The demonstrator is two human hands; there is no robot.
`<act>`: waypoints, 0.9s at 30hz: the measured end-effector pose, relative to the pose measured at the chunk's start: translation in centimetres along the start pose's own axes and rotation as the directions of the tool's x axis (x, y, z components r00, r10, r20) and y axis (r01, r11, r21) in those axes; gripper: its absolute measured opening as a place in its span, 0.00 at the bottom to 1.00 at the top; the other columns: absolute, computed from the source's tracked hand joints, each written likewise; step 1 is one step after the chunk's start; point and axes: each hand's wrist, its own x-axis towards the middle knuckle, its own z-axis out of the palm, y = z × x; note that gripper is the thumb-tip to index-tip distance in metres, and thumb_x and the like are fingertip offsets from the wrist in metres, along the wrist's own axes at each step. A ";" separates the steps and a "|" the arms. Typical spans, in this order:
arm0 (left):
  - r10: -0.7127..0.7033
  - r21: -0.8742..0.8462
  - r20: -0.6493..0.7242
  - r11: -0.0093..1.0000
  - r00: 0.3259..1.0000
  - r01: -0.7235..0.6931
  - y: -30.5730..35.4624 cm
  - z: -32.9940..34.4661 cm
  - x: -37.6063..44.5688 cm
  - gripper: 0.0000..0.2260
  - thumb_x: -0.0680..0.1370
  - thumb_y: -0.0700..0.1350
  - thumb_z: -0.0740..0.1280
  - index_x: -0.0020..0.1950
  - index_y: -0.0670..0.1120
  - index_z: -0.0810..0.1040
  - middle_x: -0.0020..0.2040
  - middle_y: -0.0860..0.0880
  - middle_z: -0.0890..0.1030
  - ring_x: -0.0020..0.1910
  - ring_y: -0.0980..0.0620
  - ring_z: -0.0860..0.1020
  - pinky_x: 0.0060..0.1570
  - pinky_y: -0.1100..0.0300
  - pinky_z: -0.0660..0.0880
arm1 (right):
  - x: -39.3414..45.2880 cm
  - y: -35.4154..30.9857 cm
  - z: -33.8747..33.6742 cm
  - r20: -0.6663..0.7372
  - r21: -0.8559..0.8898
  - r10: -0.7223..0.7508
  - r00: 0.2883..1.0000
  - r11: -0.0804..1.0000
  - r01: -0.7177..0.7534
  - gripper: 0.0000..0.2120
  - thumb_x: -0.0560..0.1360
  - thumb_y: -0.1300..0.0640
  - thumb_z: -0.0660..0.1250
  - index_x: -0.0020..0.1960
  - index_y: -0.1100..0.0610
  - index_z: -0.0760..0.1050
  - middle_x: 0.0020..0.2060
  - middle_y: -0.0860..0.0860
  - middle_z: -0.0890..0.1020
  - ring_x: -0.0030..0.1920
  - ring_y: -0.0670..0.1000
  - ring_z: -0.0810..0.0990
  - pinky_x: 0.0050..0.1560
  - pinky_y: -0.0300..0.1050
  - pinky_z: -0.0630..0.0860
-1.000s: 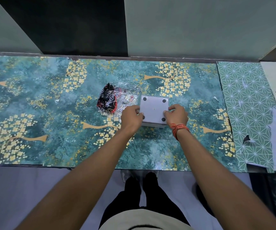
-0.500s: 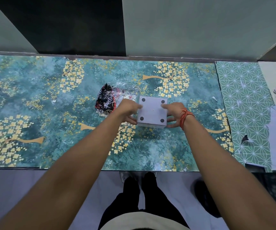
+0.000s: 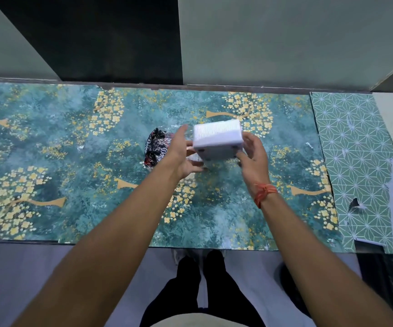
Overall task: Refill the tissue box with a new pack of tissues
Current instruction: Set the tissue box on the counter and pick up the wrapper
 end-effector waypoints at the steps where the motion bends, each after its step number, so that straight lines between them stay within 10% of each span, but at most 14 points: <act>1: 0.020 -0.116 -0.005 0.993 1.000 -0.021 0.0 0.2 0.3 0.22 0.79 0.61 0.59 0.53 0.41 0.72 0.49 0.40 0.77 0.50 0.38 0.77 0.63 0.37 0.73 | -0.3 -0.2 0.1 0.022 0.104 -0.045 0.999 0.994 0.042 0.19 0.75 0.71 0.60 0.60 0.53 0.73 0.66 0.51 0.76 0.66 0.48 0.74 0.56 0.44 0.77; 6: 0.214 -0.204 -0.095 0.952 0.972 -0.230 -0.8 0.7 1.4 0.16 0.75 0.47 0.70 0.58 0.42 0.73 0.55 0.38 0.80 0.52 0.41 0.82 0.55 0.40 0.80 | 1.3 -1.4 0.9 -0.027 0.299 0.046 0.999 0.954 -0.036 0.06 0.74 0.57 0.69 0.43 0.54 0.71 0.56 0.53 0.79 0.53 0.52 0.79 0.44 0.51 0.79; 20: 0.617 0.363 0.047 0.723 0.786 -0.589 3.1 2.1 11.2 0.15 0.83 0.38 0.56 0.68 0.43 0.74 0.57 0.48 0.78 0.54 0.48 0.77 0.55 0.49 0.80 | 13.9 0.9 4.9 0.003 0.152 -0.051 0.999 0.987 0.050 0.27 0.73 0.73 0.65 0.70 0.62 0.63 0.61 0.56 0.78 0.57 0.52 0.78 0.56 0.48 0.78; 27: 0.677 0.556 0.081 0.578 0.732 -0.597 3.2 1.7 13.9 0.15 0.83 0.45 0.57 0.69 0.45 0.73 0.61 0.44 0.81 0.58 0.44 0.80 0.57 0.43 0.79 | 16.8 2.3 5.2 0.089 -0.012 -0.078 0.993 0.997 0.079 0.26 0.77 0.63 0.65 0.73 0.59 0.61 0.68 0.58 0.73 0.67 0.56 0.74 0.62 0.48 0.75</act>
